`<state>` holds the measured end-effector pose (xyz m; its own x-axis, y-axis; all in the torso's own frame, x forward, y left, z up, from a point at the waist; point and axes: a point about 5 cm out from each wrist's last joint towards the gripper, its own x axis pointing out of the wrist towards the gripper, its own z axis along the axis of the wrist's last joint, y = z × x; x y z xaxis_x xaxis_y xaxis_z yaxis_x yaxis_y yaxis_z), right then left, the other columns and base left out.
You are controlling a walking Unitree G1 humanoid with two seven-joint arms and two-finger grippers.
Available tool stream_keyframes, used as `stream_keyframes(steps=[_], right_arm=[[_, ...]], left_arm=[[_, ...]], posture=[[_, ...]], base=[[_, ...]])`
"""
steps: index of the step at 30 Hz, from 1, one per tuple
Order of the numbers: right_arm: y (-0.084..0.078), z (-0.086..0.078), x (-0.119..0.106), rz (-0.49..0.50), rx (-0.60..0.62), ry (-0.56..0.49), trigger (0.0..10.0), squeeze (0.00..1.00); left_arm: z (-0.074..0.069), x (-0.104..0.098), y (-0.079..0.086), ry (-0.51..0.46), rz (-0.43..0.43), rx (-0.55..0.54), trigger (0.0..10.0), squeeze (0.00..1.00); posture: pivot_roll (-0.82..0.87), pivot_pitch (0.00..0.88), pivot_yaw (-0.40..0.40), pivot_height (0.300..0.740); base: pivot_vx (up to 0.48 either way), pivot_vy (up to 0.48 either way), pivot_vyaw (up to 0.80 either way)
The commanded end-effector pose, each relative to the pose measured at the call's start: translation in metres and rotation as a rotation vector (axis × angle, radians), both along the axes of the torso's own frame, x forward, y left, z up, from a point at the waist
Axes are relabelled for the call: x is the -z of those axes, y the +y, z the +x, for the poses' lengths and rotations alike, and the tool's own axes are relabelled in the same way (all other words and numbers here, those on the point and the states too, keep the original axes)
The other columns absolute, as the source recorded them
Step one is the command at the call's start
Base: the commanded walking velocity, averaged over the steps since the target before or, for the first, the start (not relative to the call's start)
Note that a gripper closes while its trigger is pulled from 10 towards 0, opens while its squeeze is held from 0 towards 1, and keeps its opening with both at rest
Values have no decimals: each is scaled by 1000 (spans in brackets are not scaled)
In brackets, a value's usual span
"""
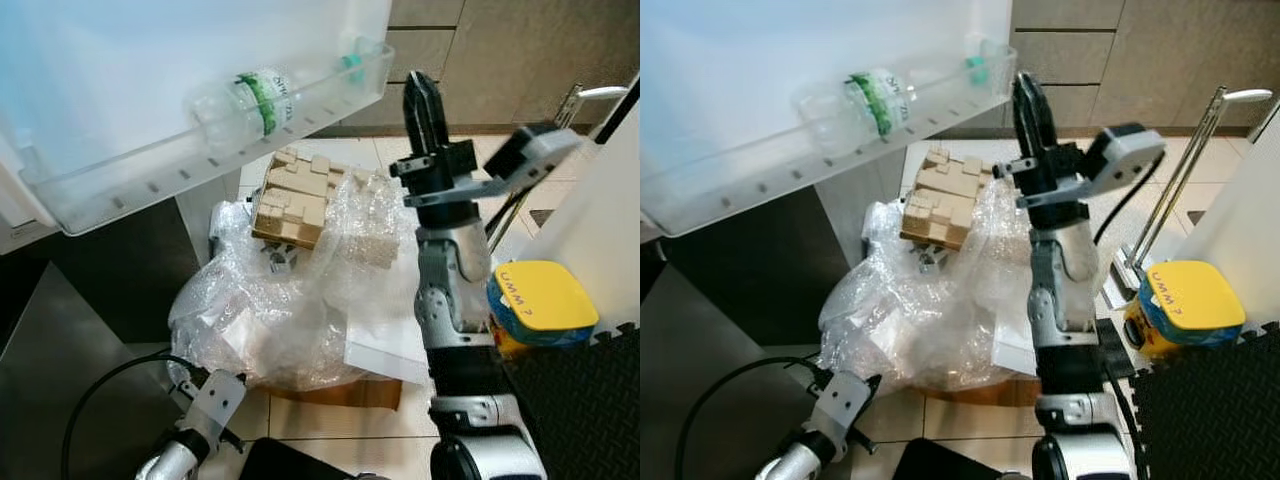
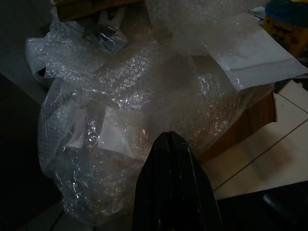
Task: Restocking fridge
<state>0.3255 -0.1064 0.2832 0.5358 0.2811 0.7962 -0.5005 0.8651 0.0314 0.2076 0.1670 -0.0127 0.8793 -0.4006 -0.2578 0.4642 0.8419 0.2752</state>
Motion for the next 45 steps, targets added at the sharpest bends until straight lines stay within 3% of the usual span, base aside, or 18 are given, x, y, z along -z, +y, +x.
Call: stream_keyframes(steps=[1, 10, 21, 26, 29, 30, 32, 34, 37, 39, 41, 42, 44, 45], right_arm=[[2, 3, 5, -22, -6, 19, 10000, 0], [14, 33, 16, -43, -48, 130, 10000, 0], [25, 51, 7, -30, -85, 159, 10000, 0], [40, 60, 8, -42, -139, 226, 10000, 0], [75, 71, 10, -119, -223, 421, 10000, 0], [75, 71, 10, -119, -223, 421, 10000, 0], [101, 70, 8, -244, -282, 497, 10000, 0], [108, 69, 7, -291, -296, 506, 10000, 0], [131, 57, 38, -599, -410, 569, 10000, 0], [131, 52, 58, -685, -439, 591, 10000, 0], [120, 47, 89, -722, -438, 621, 10000, 0], [112, 42, 111, -689, -458, 659, 10000, 0], [106, 38, 124, -660, -473, 687, 10000, 0], [95, 31, 146, -636, -473, 721, 10000, 0]], left_arm=[[-5, 1, 5, 7, 21, 13, 10000, 0], [-4, -2, 10, -2, 31, 18, 10000, 0], [-12, -4, 21, -2, 48, -9, 10000, 0], [-14, -5, 25, -5, 54, -24, 10000, 0], [-12, -6, 30, -5, 61, -33, 10000, 0], [-12, -6, 30, -5, 61, -33, 10000, 0], [-9, -7, 30, -5, 66, -31, 10000, 0], [-8, -7, 30, -5, 68, -29, 10000, 0], [-3, -8, 27, -4, 65, -23, 10000, 0], [-1, -8, 24, -2, 62, -19, 10000, 0], [-1, -6, 19, 4, 54, -10, 10000, 0], [-1, -6, 16, 8, 48, -2, 10000, 0], [-1, -5, 14, 10, 45, 2, 10000, 0], [-2, -5, 12, 13, 41, 7, 10000, 0]], posture=[[-66, 112, 14, 740], [-48, 126, 12, 740], [-12, 152, -11, 740], [2, 154, -22, 740], [4, 151, -20, 740], [4, 151, -20, 740], [4, 144, -19, 740], [4, 144, -19, 740], [-13, 134, -21, 740], [-20, 132, -18, 740], [-36, 129, -12, 740], [-47, 129, -8, 740], [-47, 129, -8, 740], [-68, 132, -4, 740]], base=[[0, 0, 0], [0, 0, 0], [0, 0, 0], [0, 0, 0], [0, 0, 0], [0, 0, 0], [0, 0, 0], [0, 0, 0], [0, 0, 0], [0, 0, 0], [0, 0, 0], [0, 0, 0], [0, 0, 0], [0, 0, 0]])
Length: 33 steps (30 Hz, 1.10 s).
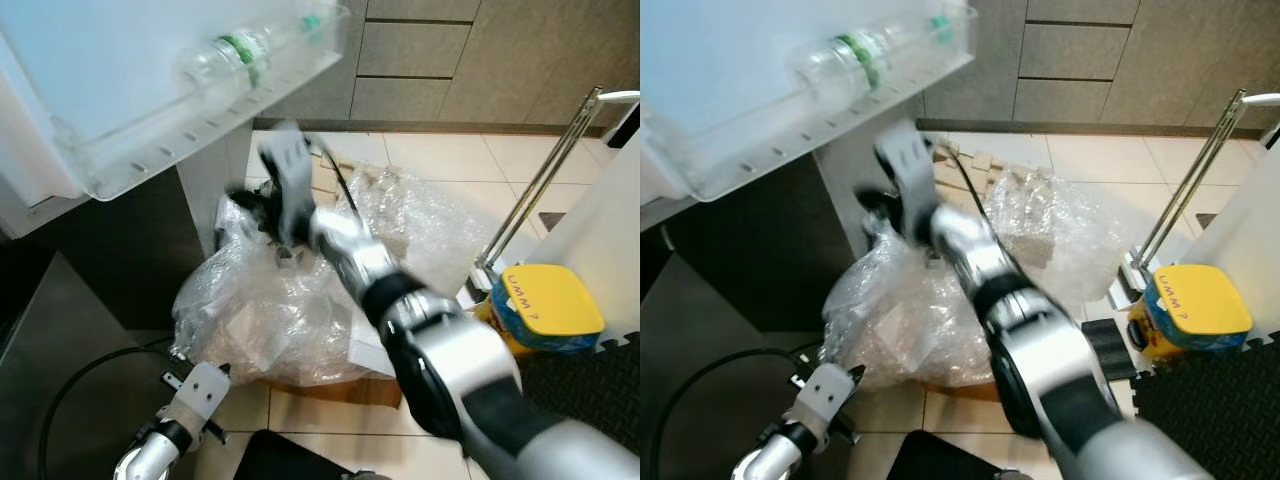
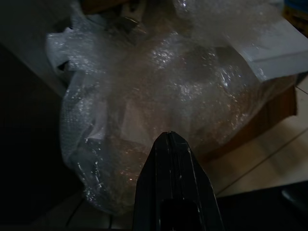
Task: Restocking fridge
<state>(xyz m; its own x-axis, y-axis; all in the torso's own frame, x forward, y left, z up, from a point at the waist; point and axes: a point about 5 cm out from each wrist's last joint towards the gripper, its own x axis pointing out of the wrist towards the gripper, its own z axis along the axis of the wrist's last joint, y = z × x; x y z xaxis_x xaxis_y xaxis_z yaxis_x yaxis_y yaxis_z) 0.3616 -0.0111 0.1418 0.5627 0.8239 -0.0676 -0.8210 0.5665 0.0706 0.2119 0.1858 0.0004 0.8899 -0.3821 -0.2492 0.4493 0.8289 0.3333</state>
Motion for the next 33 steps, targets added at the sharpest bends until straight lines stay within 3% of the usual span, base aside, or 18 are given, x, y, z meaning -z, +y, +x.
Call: stream_keyframes(steps=[1, 3, 6, 7, 8, 12, 15, 16, 18, 21, 27, 30, 33], right_arm=[[-14, -16, 33, 34, -2, 30, 10000, 0], [-28, -31, 60, 28, 10, 88, 10000, 0], [-67, -70, 113, -10, 120, 154, 10000, 0], [-67, -70, 113, -10, 120, 154, 10000, 0], [-77, -79, 124, -25, 159, 165, 10000, 0], [-149, -128, 174, -181, 537, 290, 10000, 0], [-159, -137, 180, -218, 588, 305, 10000, 0], [-175, -153, 191, -262, 676, 364, 10000, 0], [-193, -171, 202, -306, 772, 438, 10000, 0], [-200, -179, 205, -322, 820, 461, 10000, 0], [-223, -189, 209, -323, 1043, 529, 10000, 0], [-225, -189, 208, -320, 1064, 524, 10000, 0], [-227, -186, 206, -332, 1087, 500, 10000, 0]], left_arm=[[-8, 10, -10, 54, -14, 22, 10000, 0], [-10, 12, -13, 63, -16, 33, 10000, 0], [-12, 14, -17, 75, -25, 41, 10000, 0], [-12, 14, -17, 75, -25, 41, 10000, 0], [-13, 15, -19, 79, -27, 44, 10000, 0], [-18, 23, -23, 115, -28, 46, 10000, 0], [-19, 24, -23, 125, -28, 41, 10000, 0], [-21, 30, -19, 161, -33, -5, 10000, 0], [-25, 38, -12, 212, -40, -76, 10000, 0], [-28, 43, -8, 244, -52, -132, 10000, 0], [-47, 66, 7, 414, -156, -391, 10000, 0], [-49, 68, 9, 431, -164, -425, 10000, 0], [-56, 76, 17, 494, -176, -536, 10000, 0]], posture=[[-74, 136, -4, 740], [-82, 136, -4, 740], [-97, 142, 0, 740], [-97, 142, 0, 740], [-97, 142, 0, 740], [-103, 138, 7, 740], [-102, 136, 8, 740], [-97, 133, 9, 740], [-92, 129, 6, 740], [-90, 127, 5, 740], [-85, 118, 2, 740], [-86, 116, 1, 740], [-90, 114, 2, 740]], base=[[0, 0, 0], [0, 0, 0], [0, 0, 0], [0, 0, 0], [0, 0, 0], [0, 0, 0], [0, 0, 0], [0, 0, 0], [0, 0, 0], [0, 0, 0], [0, 0, 0], [0, 0, 0], [0, 0, 0]])
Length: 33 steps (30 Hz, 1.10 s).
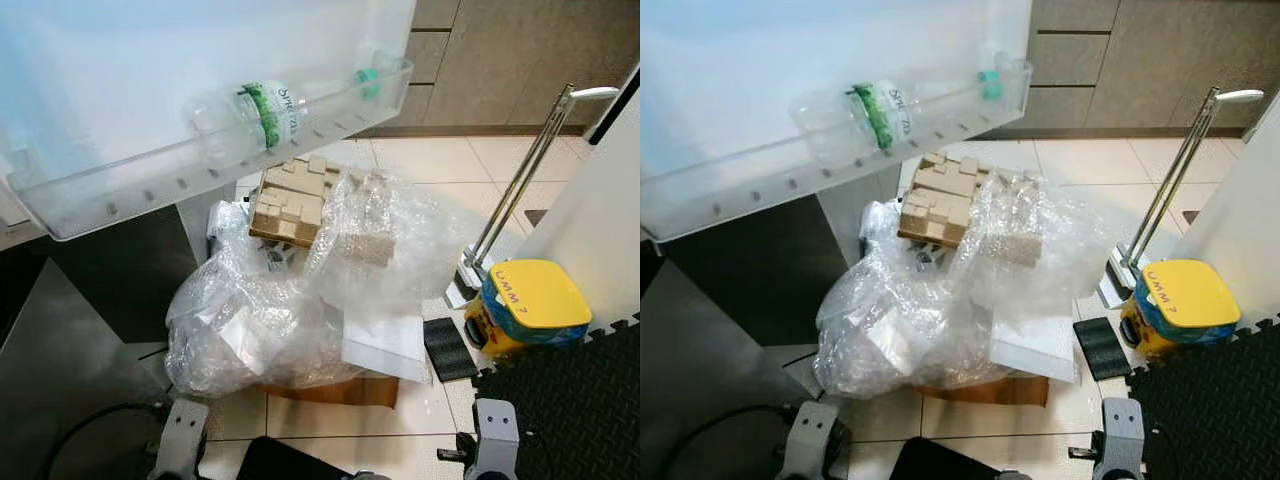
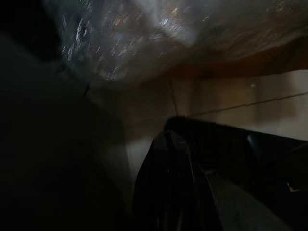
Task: Restocking fridge
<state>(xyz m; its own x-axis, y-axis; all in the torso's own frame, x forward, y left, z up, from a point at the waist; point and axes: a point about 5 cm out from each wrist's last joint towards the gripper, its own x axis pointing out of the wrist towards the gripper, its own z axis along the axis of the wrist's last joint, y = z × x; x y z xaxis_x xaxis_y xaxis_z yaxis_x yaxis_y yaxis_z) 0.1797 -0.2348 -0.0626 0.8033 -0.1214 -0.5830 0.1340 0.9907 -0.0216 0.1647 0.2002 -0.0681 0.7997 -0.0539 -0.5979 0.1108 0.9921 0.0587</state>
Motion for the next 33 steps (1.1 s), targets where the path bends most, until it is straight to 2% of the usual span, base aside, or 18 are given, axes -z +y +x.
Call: stream_keyframes(steps=[1, 6, 8, 9, 10, 11, 12, 13, 14, 15, 16, 19, 21, 22, 25, 26, 29, 33], right_arm=[[-3, 1, -2, -36, 18, -17, 10000, 0], [-5, 16, -16, -68, 30, -129, 10000, 0], [-6, 43, -39, -18, 76, -313, 10000, 0], [-6, 43, -39, -18, 76, -313, 10000, 0], [-5, 53, -49, 7, 86, -382, 10000, 0], [-4, 73, -69, 31, 89, -499, 10000, 0], [-4, 73, -69, 31, 89, -499, 10000, 0], [-2, 96, -95, 49, 86, -624, 10000, 0], [0, 109, -112, 59, 84, -703, 10000, 0], [0, 109, -112, 59, 84, -703, 10000, 0], [6, 140, -159, 87, 56, -889, 10000, 0], [9, 148, -174, 97, 40, -943, 10000, 0], [25, 174, -225, 133, -61, -1095, 10000, 0], [25, 174, -225, 133, -61, -1095, 10000, 0], [56, 193, -268, 192, -248, -1190, 10000, 0], [56, 193, -268, 192, -248, -1190, 10000, 0], [82, 197, -282, 238, -386, -1222, 10000, 0], [94, 198, -289, 271, -444, -1241, 10000, 0]], left_arm=[[-14, 13, 2, 99, -13, -108, 10000, 0], [-21, 21, -7, 157, -21, -121, 10000, 0], [-20, 23, -19, 166, -35, -113, 10000, 0], [-20, 23, -19, 166, -35, -113, 10000, 0], [-20, 23, -23, 167, -37, -110, 10000, 0], [-17, 22, -28, 154, -44, -95, 10000, 0], [-17, 22, -28, 154, -44, -95, 10000, 0], [-13, 21, -34, 136, -48, -66, 10000, 0], [-10, 19, -37, 124, -50, -46, 10000, 0], [-10, 19, -37, 124, -50, -46, 10000, 0], [-7, 15, -22, 93, -42, 4, 10000, 0], [-6, 13, -16, 82, -39, 19, 10000, 0], [3, 5, -9, 15, -9, 93, 10000, 0], [3, 5, -9, 15, -9, 93, 10000, 0], [23, -12, -9, -129, 5, 175, 10000, 0], [23, -12, -9, -129, 5, 175, 10000, 0], [35, -24, -20, -239, 12, 242, 10000, 0], [41, -33, -26, -313, 5, 274, 10000, 0]], posture=[[-90, 114, 2, 740], [-97, 110, 0, 740], [-95, 112, 2, 740], [-95, 112, 2, 740], [-97, 111, 5, 740], [-100, 110, 10, 740], [-100, 110, 10, 740], [-100, 110, 11, 740], [-100, 110, 11, 740], [-100, 110, 11, 740], [-100, 106, 13, 740], [-100, 106, 13, 740], [-100, 106, 12, 740], [-100, 106, 12, 740], [-92, 111, 9, 740], [-92, 111, 9, 740], [-75, 120, 5, 740], [-69, 123, 4, 740]], base=[[0, 0, 0], [0, 0, 0], [0, 0, 0], [0, 0, 0], [0, 0, 0], [0, 0, 0], [0, 0, 0], [0, 0, 0], [0, 0, 0], [0, 0, 0], [0, 0, 0], [0, 0, 0], [0, 0, 0], [0, 0, 0], [0, 0, 0], [0, 0, 0], [0, 0, 0], [0, 0, 0]])
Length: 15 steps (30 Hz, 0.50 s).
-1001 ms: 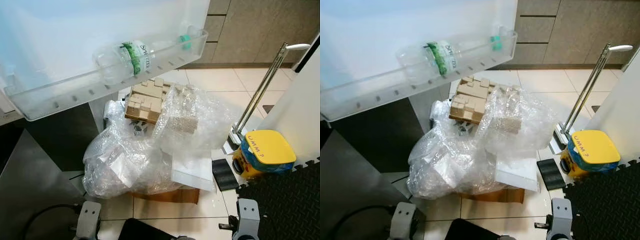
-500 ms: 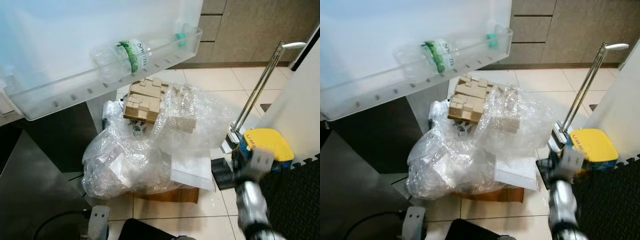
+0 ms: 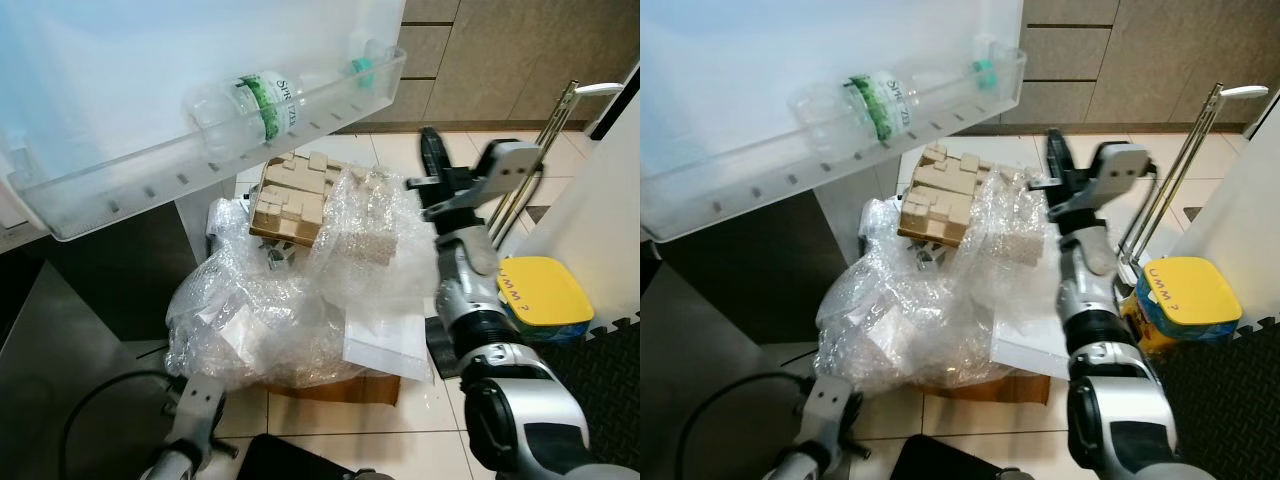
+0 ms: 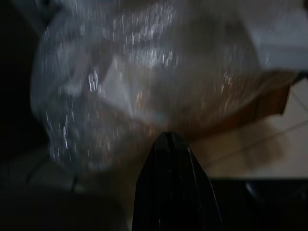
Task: Restocking fridge
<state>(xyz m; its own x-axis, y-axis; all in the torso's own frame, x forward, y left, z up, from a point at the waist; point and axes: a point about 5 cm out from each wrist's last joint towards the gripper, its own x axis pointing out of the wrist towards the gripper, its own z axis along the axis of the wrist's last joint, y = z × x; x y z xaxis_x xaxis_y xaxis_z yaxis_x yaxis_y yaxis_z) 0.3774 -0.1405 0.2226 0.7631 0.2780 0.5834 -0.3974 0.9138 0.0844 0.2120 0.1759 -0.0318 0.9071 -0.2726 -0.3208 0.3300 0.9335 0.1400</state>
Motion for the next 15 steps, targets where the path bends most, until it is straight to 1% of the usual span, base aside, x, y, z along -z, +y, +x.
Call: stream_keyframes(steps=[1, 3, 4, 6, 9, 10, 11, 15], right_arm=[[3, 1, -6, 2, -29, -13, 10000, 0], [15, 2, -20, 25, -86, -61, 10000, 0], [15, 2, -20, 25, -86, -61, 10000, 0], [24, 2, -31, 45, -130, -101, 10000, 0], [28, 1, -36, 57, -154, -122, 10000, 0], [35, 0, -46, 90, -208, -163, 10000, 0], [38, -1, -49, 100, -225, -177, 10000, 0], [39, -2, -51, 104, -234, -185, 10000, 0]], left_arm=[[-5, 1, -4, -10, -5, 25, 10000, 0], [2, -13, -14, -102, -30, 86, 10000, 0], [2, -13, -14, -102, -30, 86, 10000, 0], [6, -24, -22, -168, -42, 130, 10000, 0], [7, -28, -24, -187, -46, 139, 10000, 0], [8, -33, -24, -213, -50, 148, 10000, 0], [8, -34, -24, -218, -50, 150, 10000, 0], [8, -34, -24, -220, -49, 151, 10000, 0]], posture=[[-69, 123, 4, 740], [-58, 128, 3, 740], [-58, 128, 3, 740], [-52, 130, 2, 740], [-48, 131, 1, 740], [-43, 131, 2, 740], [-43, 131, 3, 740], [-43, 131, 3, 740]], base=[[0, 0, 0], [0, 0, 0], [0, 0, 0], [0, 0, 0], [0, 0, 0], [0, 0, 0], [0, 0, 0], [0, 0, 0]])
